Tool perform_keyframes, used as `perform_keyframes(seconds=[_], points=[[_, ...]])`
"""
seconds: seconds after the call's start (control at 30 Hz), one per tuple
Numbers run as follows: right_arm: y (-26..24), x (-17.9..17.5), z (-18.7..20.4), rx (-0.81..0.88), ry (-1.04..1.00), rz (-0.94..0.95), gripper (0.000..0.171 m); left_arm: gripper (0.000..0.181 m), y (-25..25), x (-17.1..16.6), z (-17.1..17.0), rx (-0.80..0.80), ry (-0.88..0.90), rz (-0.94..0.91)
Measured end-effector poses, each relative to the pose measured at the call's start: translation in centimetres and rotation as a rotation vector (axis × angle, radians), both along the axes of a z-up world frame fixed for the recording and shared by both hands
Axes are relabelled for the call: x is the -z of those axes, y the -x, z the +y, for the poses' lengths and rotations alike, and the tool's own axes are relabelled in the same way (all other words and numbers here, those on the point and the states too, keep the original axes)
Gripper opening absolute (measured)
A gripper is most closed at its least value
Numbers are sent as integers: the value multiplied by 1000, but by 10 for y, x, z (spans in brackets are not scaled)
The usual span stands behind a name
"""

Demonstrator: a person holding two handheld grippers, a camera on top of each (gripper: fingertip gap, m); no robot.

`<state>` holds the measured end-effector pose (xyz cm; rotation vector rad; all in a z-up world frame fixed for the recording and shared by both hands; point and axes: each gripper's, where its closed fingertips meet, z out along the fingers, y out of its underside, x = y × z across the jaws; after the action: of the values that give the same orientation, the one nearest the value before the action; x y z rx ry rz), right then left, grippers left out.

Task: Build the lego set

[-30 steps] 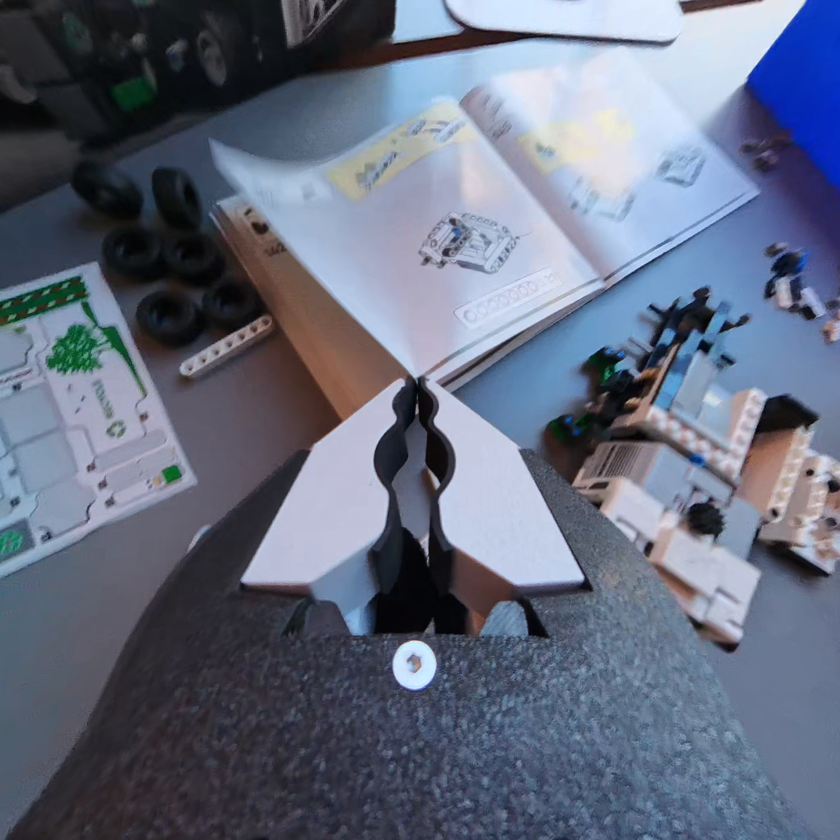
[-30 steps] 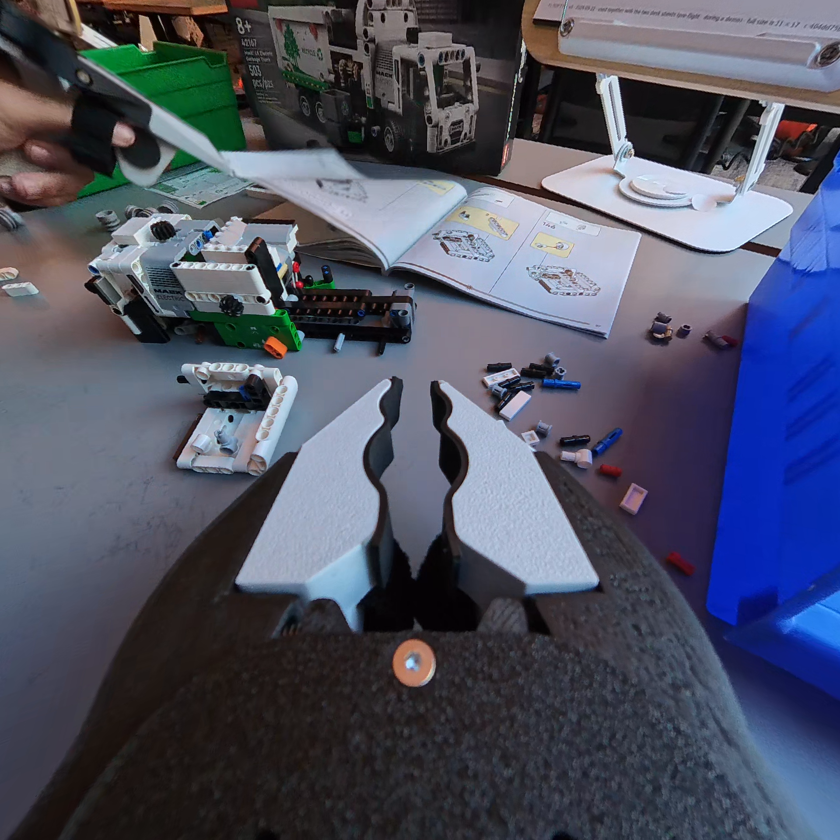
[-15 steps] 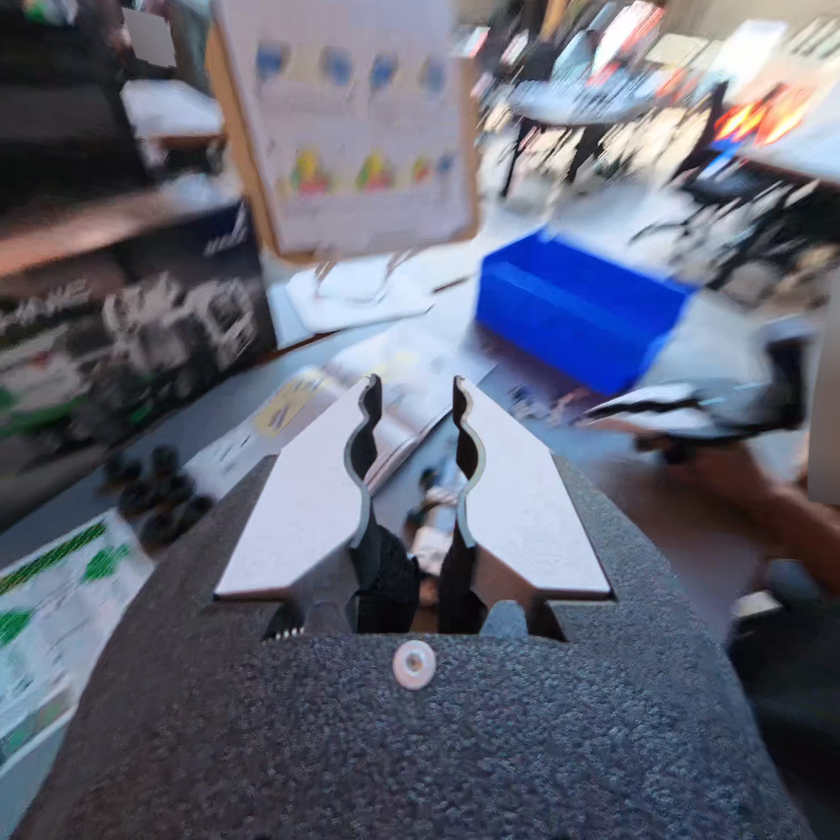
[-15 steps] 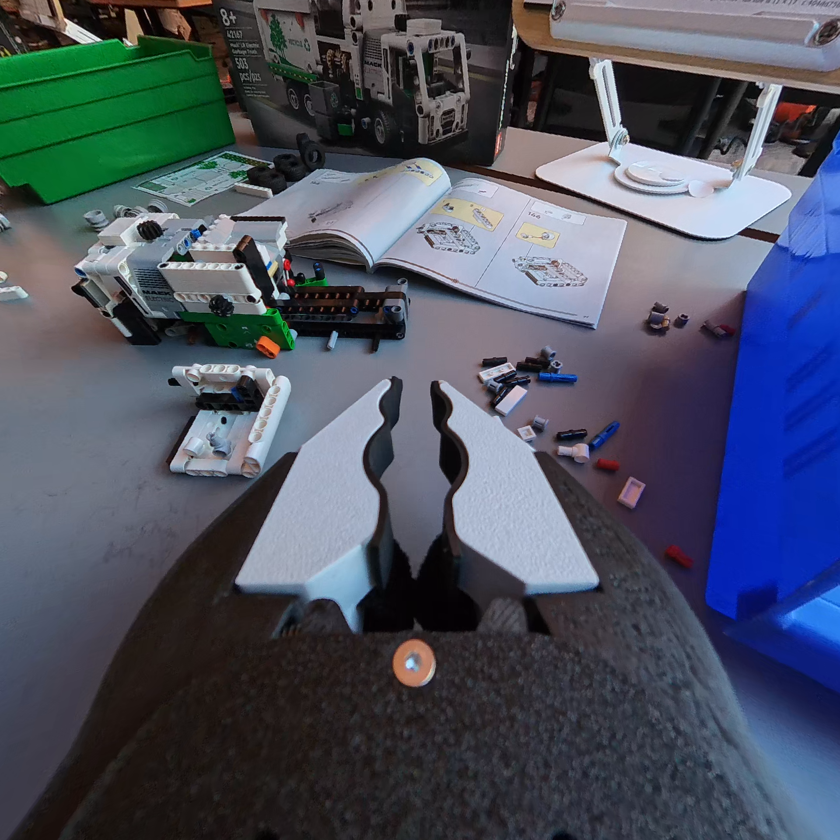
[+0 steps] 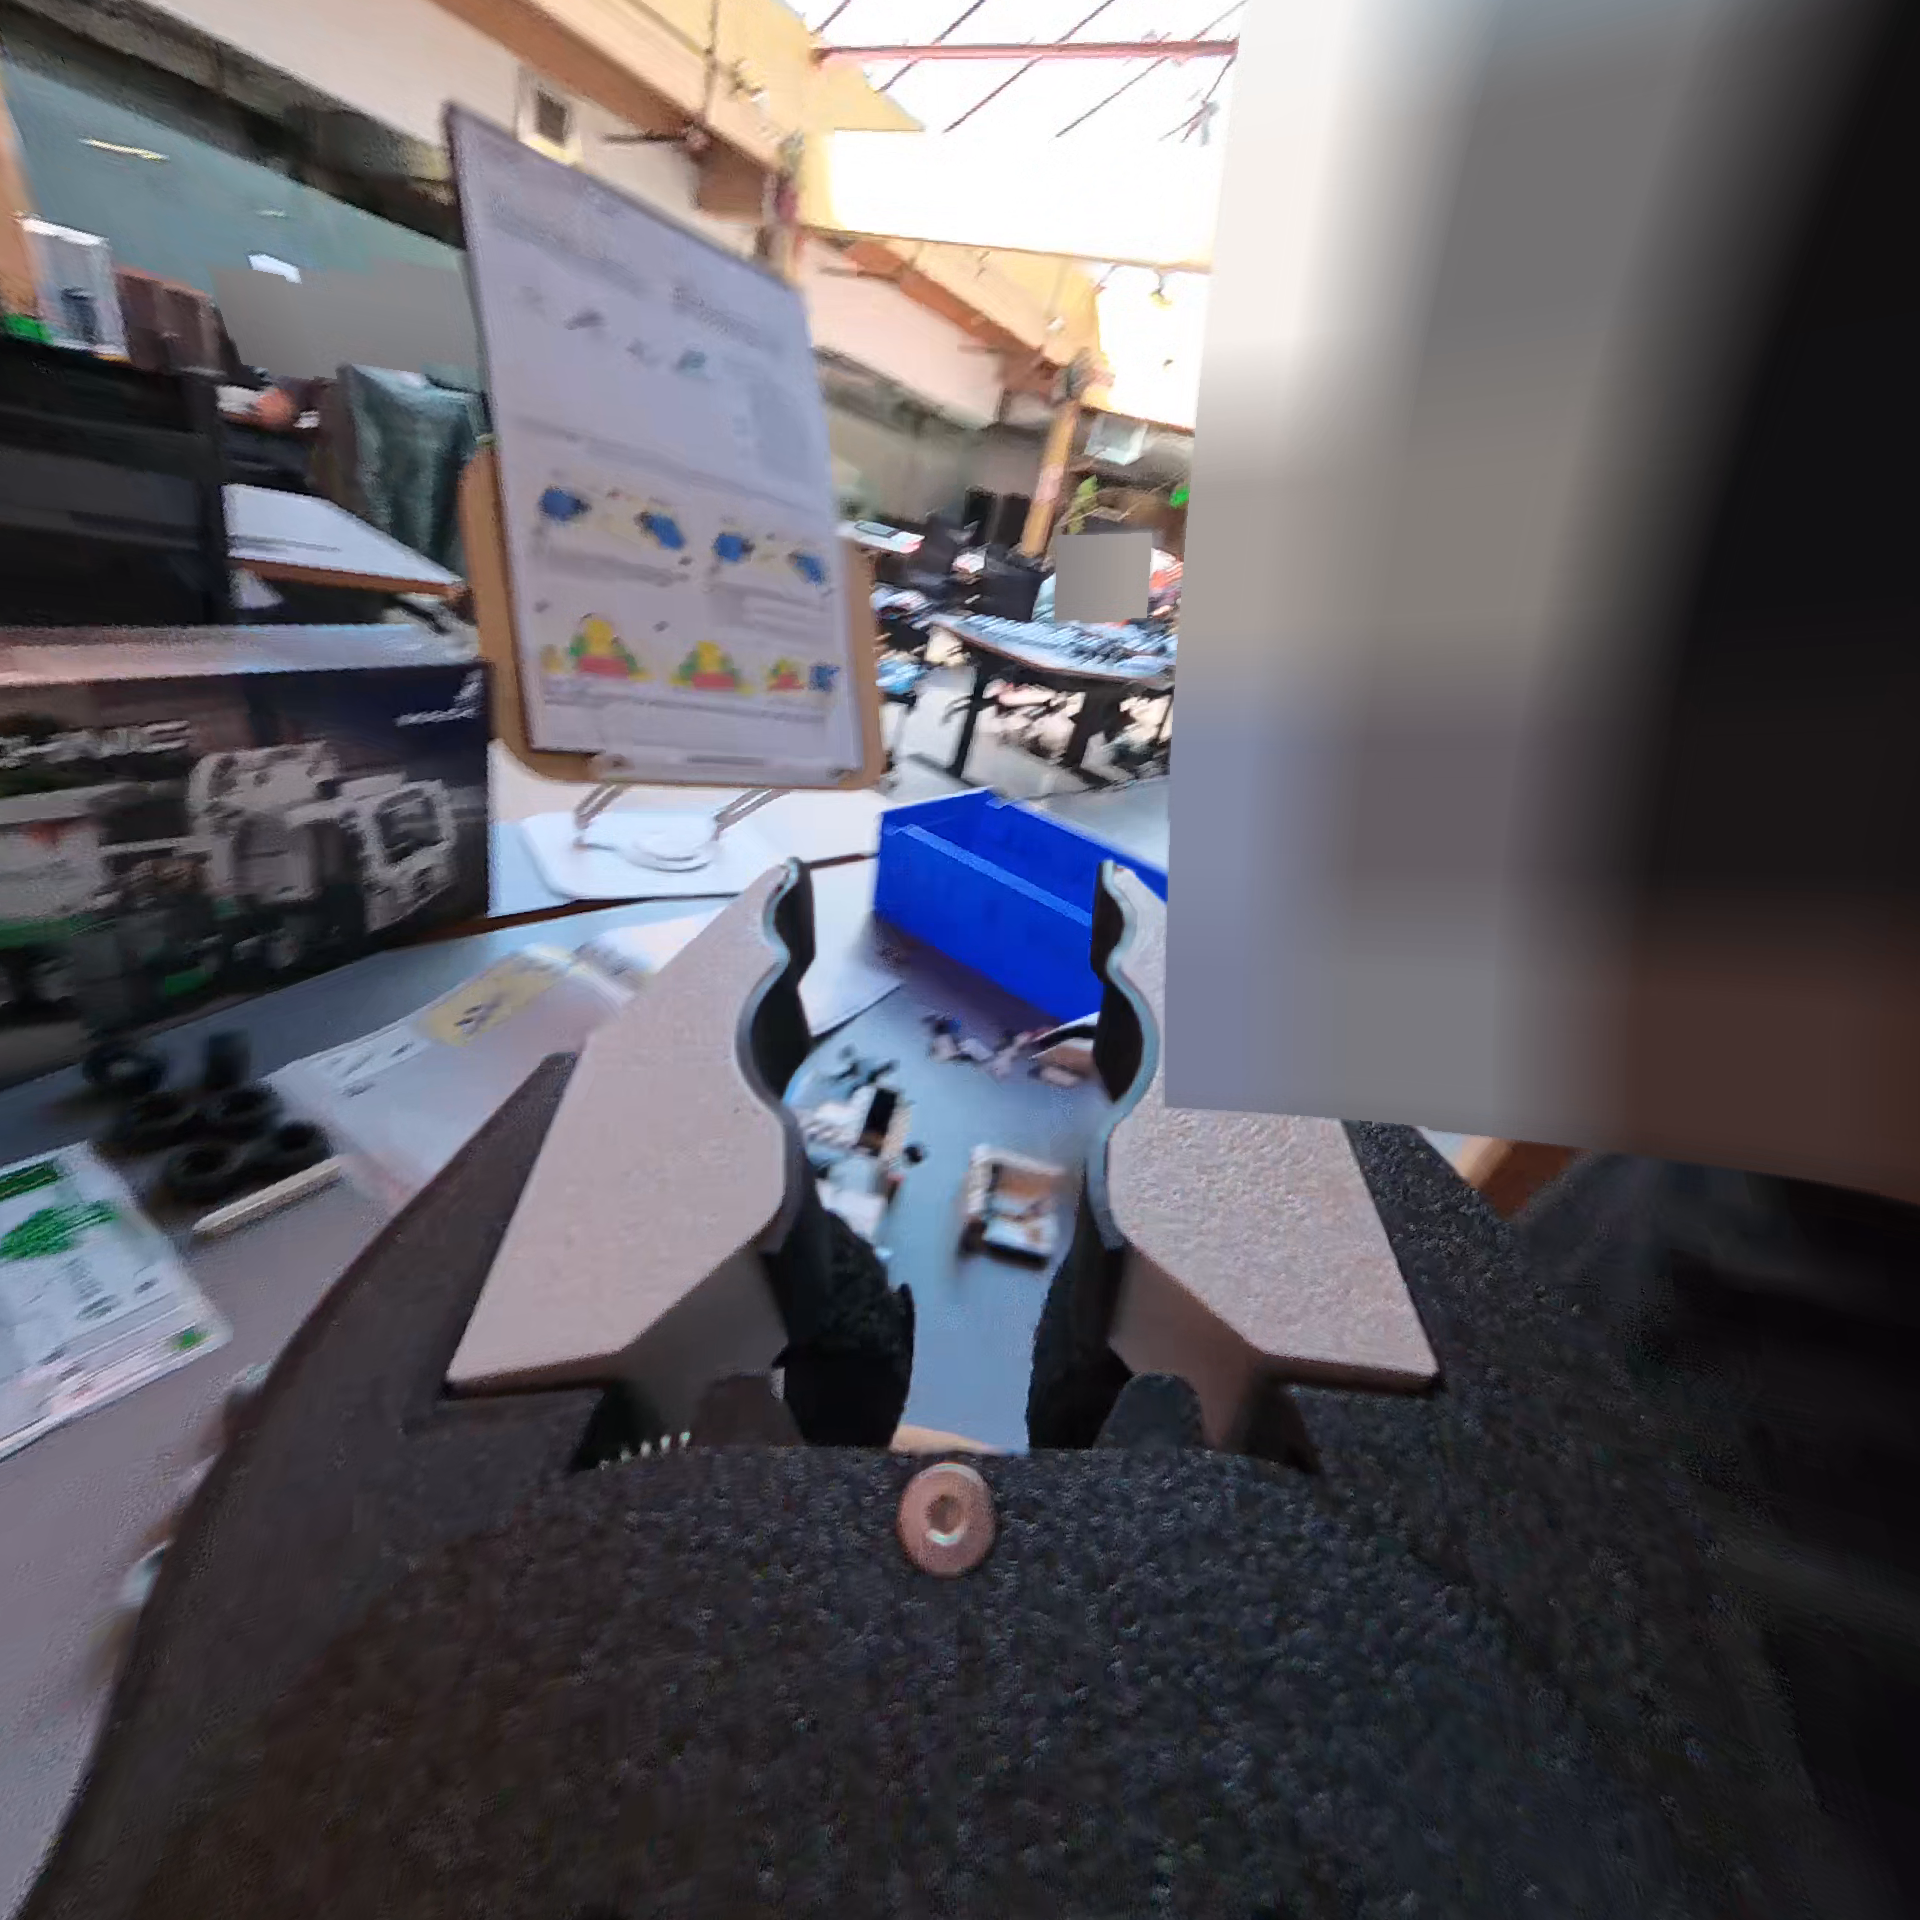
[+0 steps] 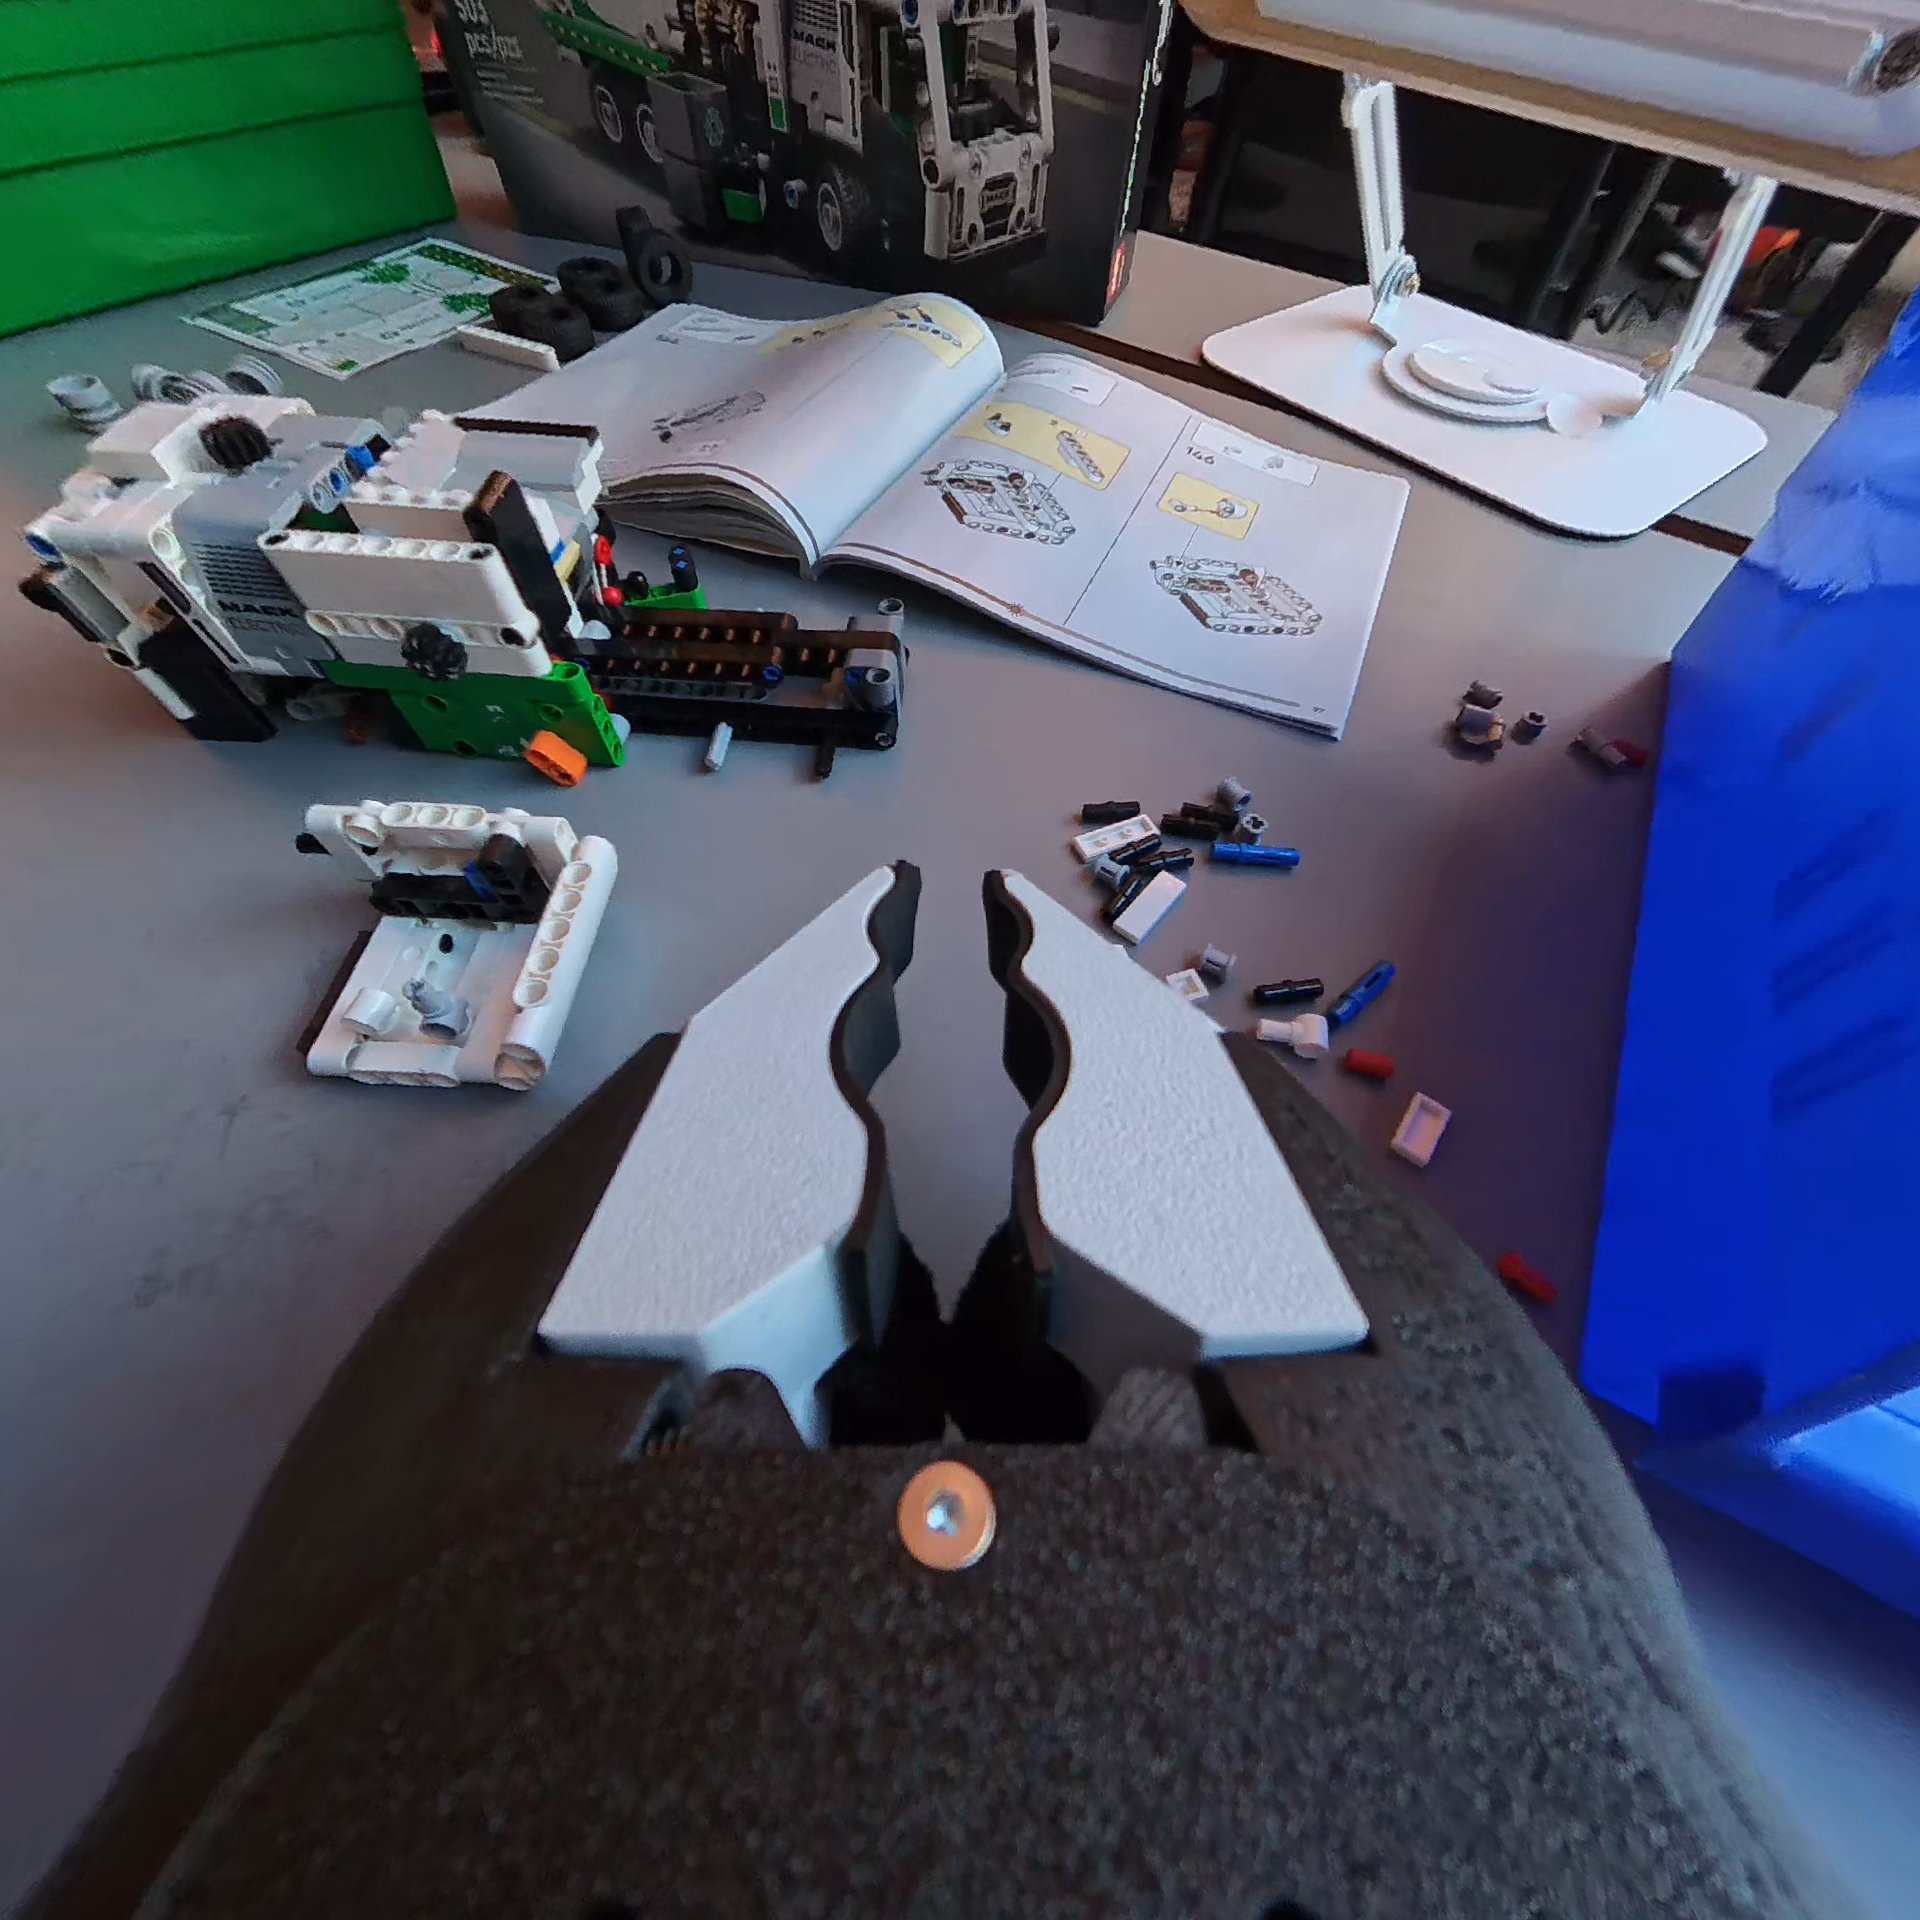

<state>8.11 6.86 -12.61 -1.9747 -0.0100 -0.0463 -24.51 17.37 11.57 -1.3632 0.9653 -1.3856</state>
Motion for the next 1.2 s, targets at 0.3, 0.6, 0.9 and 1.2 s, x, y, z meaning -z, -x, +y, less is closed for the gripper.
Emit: perform_keyframes(seconds=[0.3,0.6,0.9,1.2], points=[[5,20,6,15,131,-236,12,45,-32,144,42,-246,-47,280],[5,13,4,12,80,-191,12,48,-59,157,32,-183,38,380],[7,8,1,-2,52,-160,12,48,-73,160,19,-146,53,460],[11,15,3,-17,94,-226,12,48,-79,175,10,-109,69,493]])
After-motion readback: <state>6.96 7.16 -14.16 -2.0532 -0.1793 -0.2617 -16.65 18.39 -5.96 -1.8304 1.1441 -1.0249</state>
